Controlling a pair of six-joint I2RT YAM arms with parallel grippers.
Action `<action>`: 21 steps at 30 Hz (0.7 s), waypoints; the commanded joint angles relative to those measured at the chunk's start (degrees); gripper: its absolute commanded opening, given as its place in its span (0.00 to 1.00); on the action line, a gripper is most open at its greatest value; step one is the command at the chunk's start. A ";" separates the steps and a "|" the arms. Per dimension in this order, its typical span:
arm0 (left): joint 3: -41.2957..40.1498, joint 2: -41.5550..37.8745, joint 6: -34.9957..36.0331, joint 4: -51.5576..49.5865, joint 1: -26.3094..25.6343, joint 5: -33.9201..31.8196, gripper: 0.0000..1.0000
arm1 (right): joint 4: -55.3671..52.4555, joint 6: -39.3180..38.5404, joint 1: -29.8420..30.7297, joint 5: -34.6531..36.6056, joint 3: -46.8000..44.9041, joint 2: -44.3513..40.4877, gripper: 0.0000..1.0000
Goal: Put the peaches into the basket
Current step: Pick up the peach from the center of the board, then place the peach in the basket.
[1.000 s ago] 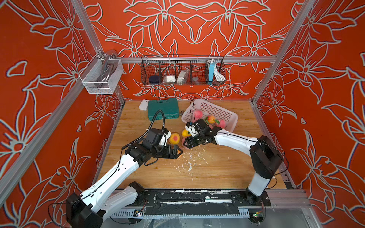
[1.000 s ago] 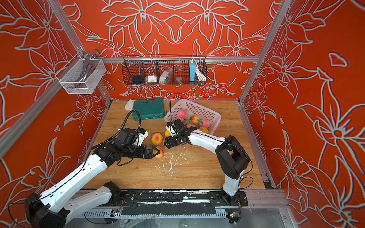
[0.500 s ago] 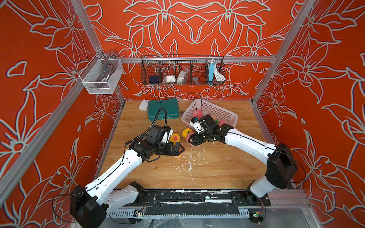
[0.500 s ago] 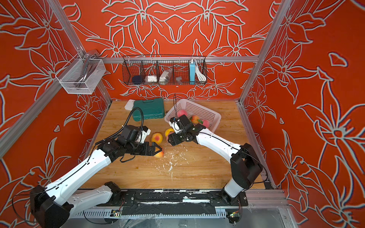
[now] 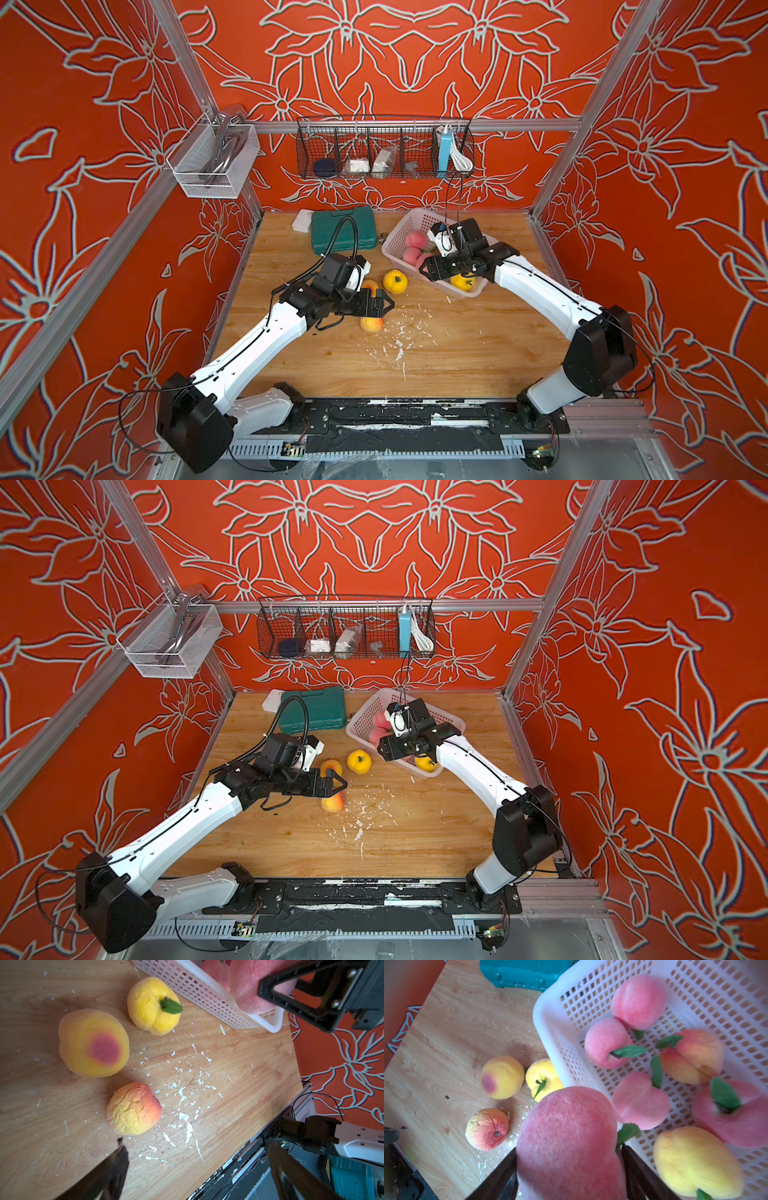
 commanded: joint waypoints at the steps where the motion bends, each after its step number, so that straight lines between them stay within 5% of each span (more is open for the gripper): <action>1: 2.04 1.32 2.10 2.41 0.02 0.87 0.99 | -0.49 -1.68 -1.82 -1.32 3.80 1.00 0.74; 21: 6.95 12.23 2.35 10.85 4.78 7.35 0.99 | 3.08 -1.54 -10.09 -0.18 17.16 18.24 0.74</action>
